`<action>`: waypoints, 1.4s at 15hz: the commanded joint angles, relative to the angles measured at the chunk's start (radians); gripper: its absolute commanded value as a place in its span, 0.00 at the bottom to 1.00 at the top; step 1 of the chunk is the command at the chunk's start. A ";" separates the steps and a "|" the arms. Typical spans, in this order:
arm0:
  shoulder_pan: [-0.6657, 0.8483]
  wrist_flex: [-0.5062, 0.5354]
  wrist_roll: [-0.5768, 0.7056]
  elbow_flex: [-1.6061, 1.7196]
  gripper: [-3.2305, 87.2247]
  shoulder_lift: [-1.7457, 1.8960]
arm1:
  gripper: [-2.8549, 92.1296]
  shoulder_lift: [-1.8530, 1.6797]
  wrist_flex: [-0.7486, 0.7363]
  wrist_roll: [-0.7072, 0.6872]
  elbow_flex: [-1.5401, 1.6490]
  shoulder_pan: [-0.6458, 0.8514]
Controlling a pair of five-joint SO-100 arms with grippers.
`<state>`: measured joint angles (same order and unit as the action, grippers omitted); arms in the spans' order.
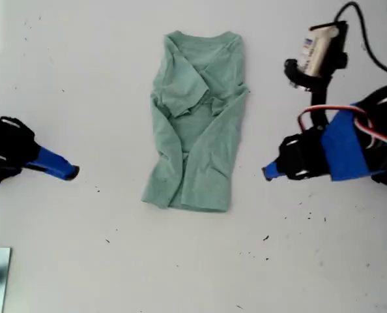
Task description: Fold t shirt
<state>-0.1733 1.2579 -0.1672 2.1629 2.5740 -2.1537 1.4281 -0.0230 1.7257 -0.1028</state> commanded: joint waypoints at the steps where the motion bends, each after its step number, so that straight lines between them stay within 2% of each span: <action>1: -0.041 0.097 0.037 -0.407 0.04 -0.307 | 0.06 0.235 0.109 -0.038 -0.414 -0.028; 2: -0.048 0.081 0.087 -0.440 0.21 -0.357 | 0.12 0.275 0.118 -0.043 -0.451 -0.026; 3: -0.052 0.055 0.144 -0.442 0.28 -0.383 | 0.31 0.296 0.110 -0.055 -0.462 -0.025; 4: -0.057 0.049 0.167 -0.443 0.33 -0.402 | 0.35 0.308 0.098 -0.072 -0.463 -0.023; 6: -0.032 0.023 0.202 -0.431 0.34 -0.465 | 0.36 0.353 0.098 -0.084 -0.472 -0.021; 11: 0.066 -0.167 0.276 -0.379 0.37 -0.802 | 0.36 0.650 0.086 -0.121 -0.574 0.003; 14: 0.110 -0.216 0.268 -0.402 0.38 -1.048 | 0.35 0.844 0.000 -0.158 -0.591 0.018; 15: 0.115 -0.221 0.265 -0.407 0.34 -1.120 | 0.32 0.911 -0.040 -0.163 -0.588 0.020; 16: 0.121 -0.225 0.265 -0.416 0.26 -1.181 | 0.27 0.968 -0.058 -0.163 -0.588 0.014; 17: 0.121 -0.235 0.273 -0.417 0.05 -1.189 | 0.06 0.991 -0.049 -0.140 -0.586 0.005; 18: 0.109 -0.225 0.276 -0.439 0.03 -1.157 | 0.03 0.985 -0.025 -0.146 -0.597 -0.008; 21: 0.041 -0.209 0.322 -0.578 0.03 -1.040 | 0.03 0.871 0.092 -0.216 -0.703 -0.037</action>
<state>-0.0813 1.0354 0.1319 1.6828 1.4496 -1.1858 1.4634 -0.2025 1.0738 -0.1120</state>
